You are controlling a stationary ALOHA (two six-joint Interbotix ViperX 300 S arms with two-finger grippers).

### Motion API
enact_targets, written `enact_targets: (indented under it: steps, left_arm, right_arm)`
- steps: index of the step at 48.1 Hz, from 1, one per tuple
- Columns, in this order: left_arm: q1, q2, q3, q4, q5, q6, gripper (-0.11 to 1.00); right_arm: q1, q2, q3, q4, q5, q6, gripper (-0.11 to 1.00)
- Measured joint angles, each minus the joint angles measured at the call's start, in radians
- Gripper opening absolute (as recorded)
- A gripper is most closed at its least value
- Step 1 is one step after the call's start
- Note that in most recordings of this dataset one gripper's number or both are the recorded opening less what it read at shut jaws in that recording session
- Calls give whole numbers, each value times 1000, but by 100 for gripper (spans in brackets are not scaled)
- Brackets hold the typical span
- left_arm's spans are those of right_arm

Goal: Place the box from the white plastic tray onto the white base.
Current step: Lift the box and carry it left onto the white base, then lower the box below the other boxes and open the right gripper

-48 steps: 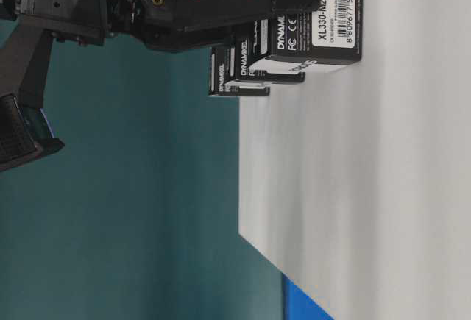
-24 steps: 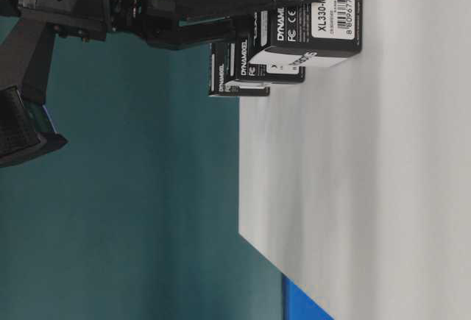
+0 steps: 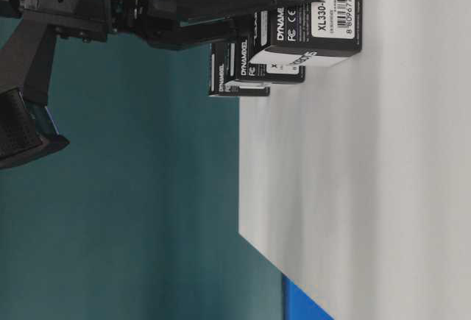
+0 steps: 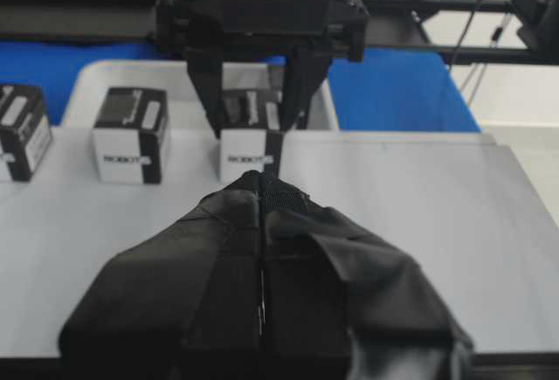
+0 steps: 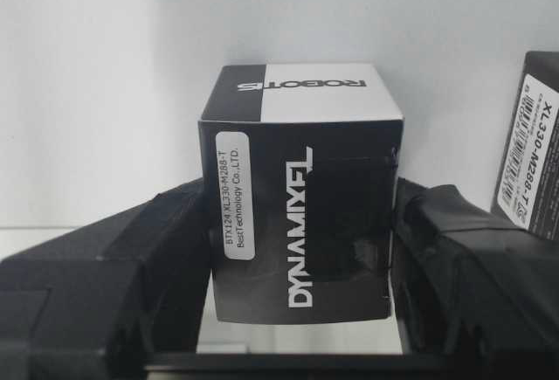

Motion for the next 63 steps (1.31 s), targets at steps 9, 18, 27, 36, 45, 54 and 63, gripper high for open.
enact_targets:
  steps: [9,18,27,36,45,54,63]
  left_arm:
    - [0,0,0,0,0,0,-7]
    - [-2,0,0,0,0,0,-7]
    - [-2,0,0,0,0,0,-7]
    - [-2,0,0,0,0,0,-7]
    - [-2,0,0,0,0,0,-7]
    - [-2,0,0,0,0,0,-7]
    - [-2,0,0,-2,0,0,-7]
  right_arm:
    - [-5,2,8,0,-20,3,94]
    - [-3,2,12,0,-74,5,98]
    - [-3,-2,12,0,-81,5,98]
    - [-6,-35,12,0,-92,9,98]
    - [-12,-126,11,0,-152,11,98]
    - [-14,-238,25,0,-267,18,98]
    - [-20,-348,115,2,-410,18,98]
